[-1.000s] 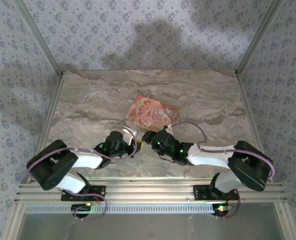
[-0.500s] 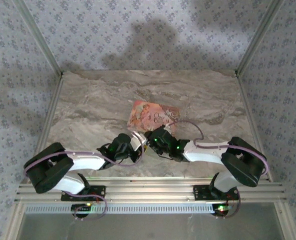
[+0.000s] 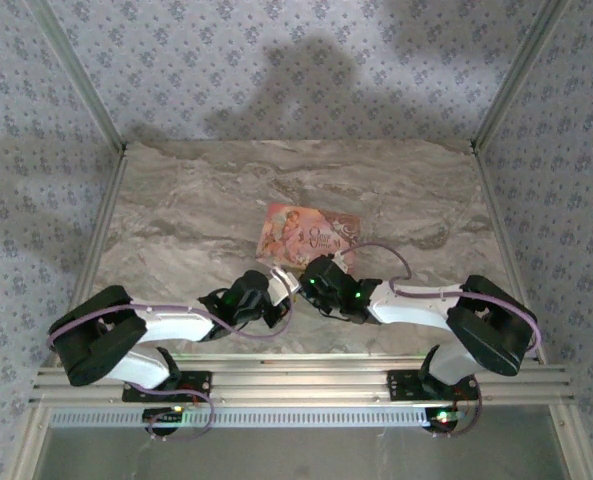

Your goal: Unlock the padlock with the key

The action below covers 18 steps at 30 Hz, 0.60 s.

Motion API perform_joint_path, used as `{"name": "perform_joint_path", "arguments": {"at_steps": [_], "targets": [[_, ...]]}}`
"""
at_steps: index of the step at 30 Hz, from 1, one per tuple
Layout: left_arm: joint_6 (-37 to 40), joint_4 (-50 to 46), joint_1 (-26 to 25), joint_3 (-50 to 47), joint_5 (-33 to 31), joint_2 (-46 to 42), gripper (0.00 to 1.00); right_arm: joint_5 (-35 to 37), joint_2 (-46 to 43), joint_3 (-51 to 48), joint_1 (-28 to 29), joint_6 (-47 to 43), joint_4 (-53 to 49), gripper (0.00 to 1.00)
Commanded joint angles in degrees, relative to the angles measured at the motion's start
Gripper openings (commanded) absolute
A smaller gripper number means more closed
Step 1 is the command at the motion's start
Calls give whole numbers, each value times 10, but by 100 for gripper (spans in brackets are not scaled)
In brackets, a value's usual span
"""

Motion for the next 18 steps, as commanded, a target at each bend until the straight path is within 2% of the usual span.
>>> {"name": "perform_joint_path", "arguments": {"at_steps": [1, 4, 9, 12, 16, 18], "targets": [[26, 3, -15, 22, -5, 5, 0, 4, -8, 2, 0, 4, -22, 11], [30, 5, -22, 23, -9, 6, 0, 1, -10, -2, 0, 4, -12, 0], [33, 2, -29, 29, -4, 6, 2, 5, -22, -32, -2, 10, 34, 0], [31, -8, -29, 33, 15, 1, 23, 19, -40, -50, -2, 10, 48, 0], [10, -5, -29, 19, 5, -24, 41, 61, -91, -80, -2, 13, 37, 0], [-8, -10, -26, 10, -2, -50, 46, 88, -125, -97, -3, 22, 22, 0]]}}
